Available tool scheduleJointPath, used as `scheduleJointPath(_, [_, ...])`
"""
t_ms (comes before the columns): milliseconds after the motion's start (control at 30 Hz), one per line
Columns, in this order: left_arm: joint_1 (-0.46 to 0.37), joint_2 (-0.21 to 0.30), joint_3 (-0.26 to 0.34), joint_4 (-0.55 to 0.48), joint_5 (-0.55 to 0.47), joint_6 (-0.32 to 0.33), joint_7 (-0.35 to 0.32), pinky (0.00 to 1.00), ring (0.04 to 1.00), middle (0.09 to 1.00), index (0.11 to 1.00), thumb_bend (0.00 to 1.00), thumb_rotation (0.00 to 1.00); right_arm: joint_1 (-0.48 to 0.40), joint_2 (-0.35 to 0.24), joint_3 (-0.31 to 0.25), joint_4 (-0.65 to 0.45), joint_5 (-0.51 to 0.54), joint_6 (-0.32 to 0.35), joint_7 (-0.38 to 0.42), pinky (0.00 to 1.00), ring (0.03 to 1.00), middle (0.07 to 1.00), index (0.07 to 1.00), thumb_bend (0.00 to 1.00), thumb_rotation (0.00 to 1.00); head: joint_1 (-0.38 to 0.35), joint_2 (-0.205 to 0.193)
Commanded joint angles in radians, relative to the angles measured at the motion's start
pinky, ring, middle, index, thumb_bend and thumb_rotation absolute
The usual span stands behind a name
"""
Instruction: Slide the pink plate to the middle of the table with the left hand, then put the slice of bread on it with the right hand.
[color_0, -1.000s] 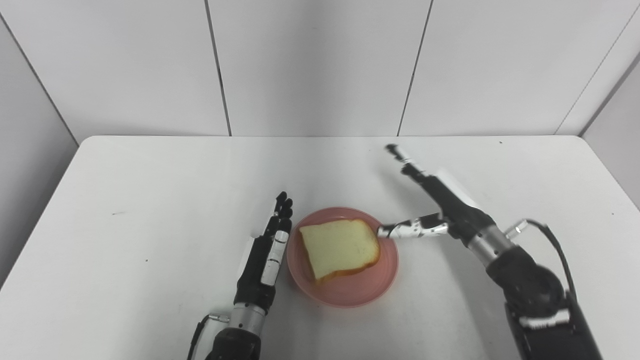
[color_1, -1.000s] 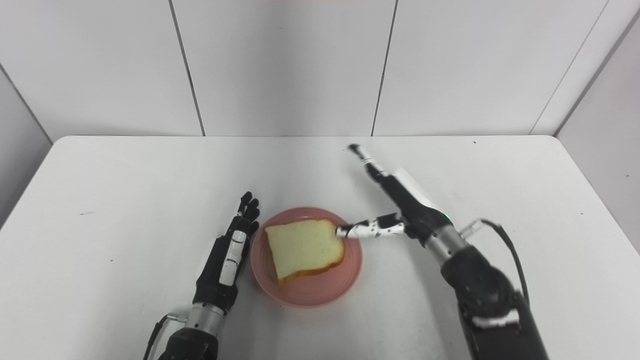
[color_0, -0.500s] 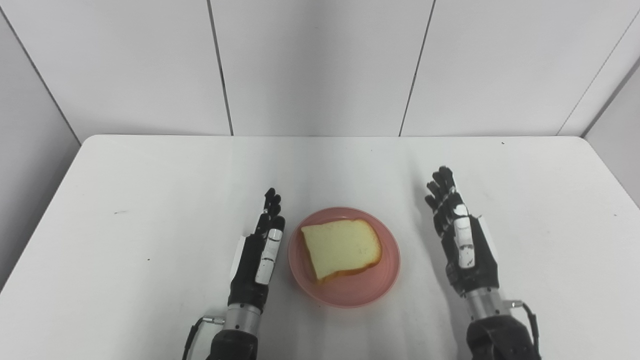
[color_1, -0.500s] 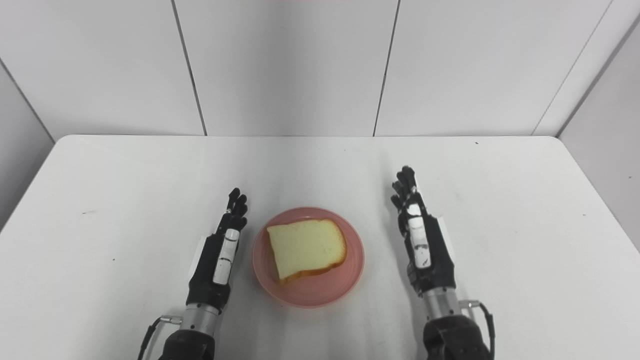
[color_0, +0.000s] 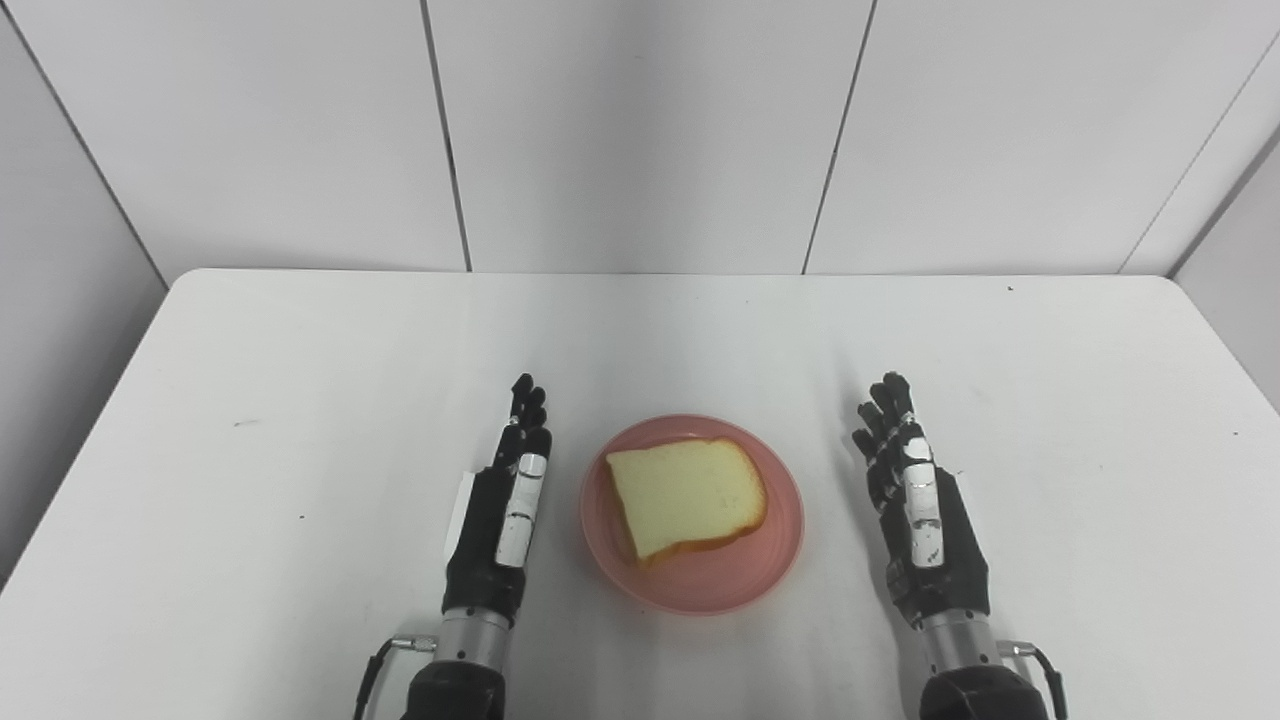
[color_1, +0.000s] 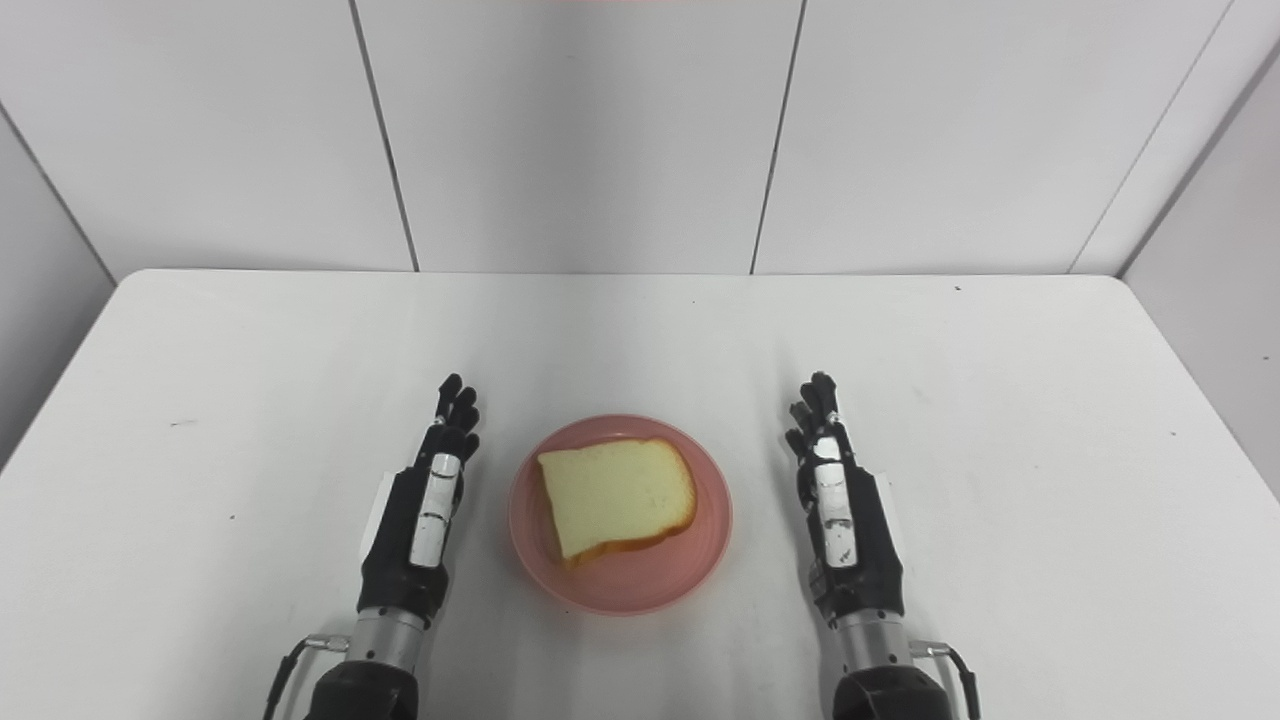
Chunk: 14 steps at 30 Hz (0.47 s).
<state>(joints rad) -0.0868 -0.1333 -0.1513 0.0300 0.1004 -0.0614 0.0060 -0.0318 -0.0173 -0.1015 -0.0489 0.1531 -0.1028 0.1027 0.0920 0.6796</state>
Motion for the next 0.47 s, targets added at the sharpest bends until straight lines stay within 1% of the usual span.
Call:
scheduleJointPath(0, [-0.003,0.010,-0.013,-0.042,-0.016,0.000,-0.029,1.00,1.000,1.000,1.000,0.71,1.00,-0.010,0.000,0.003,-0.019,-0.014,-0.066,-0.010,1.00,1.000,1.000,1.000,0.71,0.96,-0.001,0.003])
scheduleJointPath(67, [-0.003,0.019,-0.011,-0.039,-0.020,-0.003,-0.037,1.00,1.000,1.000,1.000,0.71,1.00,-0.007,0.004,0.008,-0.020,-0.024,-0.072,-0.014,1.00,1.000,1.000,1.000,0.70,0.96,0.002,0.002])
scheduleJointPath(200, [-0.009,0.034,0.002,-0.018,-0.037,-0.039,-0.045,1.00,1.000,1.000,1.000,0.70,1.00,0.004,0.005,0.030,-0.024,-0.041,-0.062,-0.012,1.00,1.000,1.000,1.000,0.71,0.94,0.012,0.003])
scheduleJointPath(333, [-0.008,0.035,0.018,-0.017,-0.055,-0.034,-0.041,1.00,1.000,1.000,1.000,0.68,1.00,0.009,0.003,0.051,-0.005,-0.049,-0.064,-0.010,1.00,1.000,1.000,1.000,0.75,0.90,0.026,0.004])
scheduleJointPath(433, [-0.002,0.026,0.026,-0.003,-0.082,-0.045,-0.043,1.00,1.000,1.000,1.000,0.67,1.00,0.002,-0.004,0.059,0.037,-0.064,-0.096,-0.013,1.00,1.000,1.000,1.000,0.78,0.88,0.026,0.000])
